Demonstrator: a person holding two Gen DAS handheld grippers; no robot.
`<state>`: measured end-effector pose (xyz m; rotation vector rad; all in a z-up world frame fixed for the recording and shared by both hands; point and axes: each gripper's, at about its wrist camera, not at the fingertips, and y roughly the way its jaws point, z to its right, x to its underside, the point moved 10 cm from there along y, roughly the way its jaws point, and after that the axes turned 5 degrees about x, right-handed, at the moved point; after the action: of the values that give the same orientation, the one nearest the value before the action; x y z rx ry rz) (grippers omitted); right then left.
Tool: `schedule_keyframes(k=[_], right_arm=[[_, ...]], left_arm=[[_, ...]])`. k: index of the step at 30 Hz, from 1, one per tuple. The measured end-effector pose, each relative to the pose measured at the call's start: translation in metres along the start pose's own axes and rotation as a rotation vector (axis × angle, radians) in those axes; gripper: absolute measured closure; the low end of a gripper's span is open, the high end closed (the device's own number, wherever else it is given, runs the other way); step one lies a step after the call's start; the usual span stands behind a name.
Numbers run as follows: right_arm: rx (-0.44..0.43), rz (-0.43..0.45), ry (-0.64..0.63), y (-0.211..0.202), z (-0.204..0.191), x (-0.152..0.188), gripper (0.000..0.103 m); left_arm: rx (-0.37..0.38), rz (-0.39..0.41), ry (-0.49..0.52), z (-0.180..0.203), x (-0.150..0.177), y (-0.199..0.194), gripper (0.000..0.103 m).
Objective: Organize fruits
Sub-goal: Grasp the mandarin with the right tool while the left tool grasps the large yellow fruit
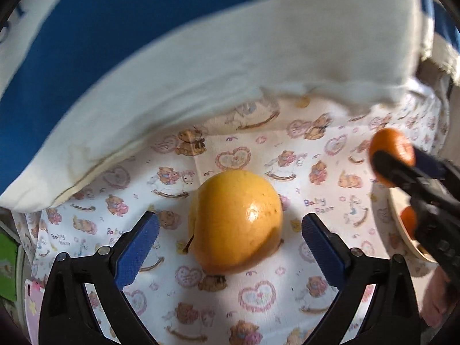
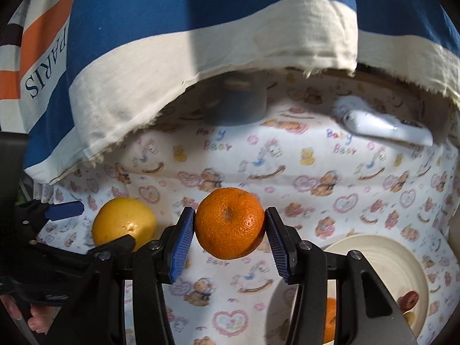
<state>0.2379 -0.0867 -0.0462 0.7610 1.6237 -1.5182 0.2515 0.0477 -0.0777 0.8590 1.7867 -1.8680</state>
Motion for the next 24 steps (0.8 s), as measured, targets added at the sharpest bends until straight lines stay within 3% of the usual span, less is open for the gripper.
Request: schedule_keyframes(k=[4, 11, 24], right_arm=[[0.014, -0.007, -0.018, 0.004, 0.000, 0.003, 0.052], [0.021, -0.028, 0.020, 0.015, 0.010, 0.004, 0.052], [0.029, -0.036, 0.029, 0.020, 0.017, 0.005, 0.052]], left_arm=[[-0.001, -0.035, 0.003, 0.007, 0.001, 0.017, 0.004], [-0.099, -0.049, 0.018, 0.008, 0.005, 0.031, 0.004], [-0.128, -0.045, -0.041, -0.008, 0.003, 0.041, 0.004]])
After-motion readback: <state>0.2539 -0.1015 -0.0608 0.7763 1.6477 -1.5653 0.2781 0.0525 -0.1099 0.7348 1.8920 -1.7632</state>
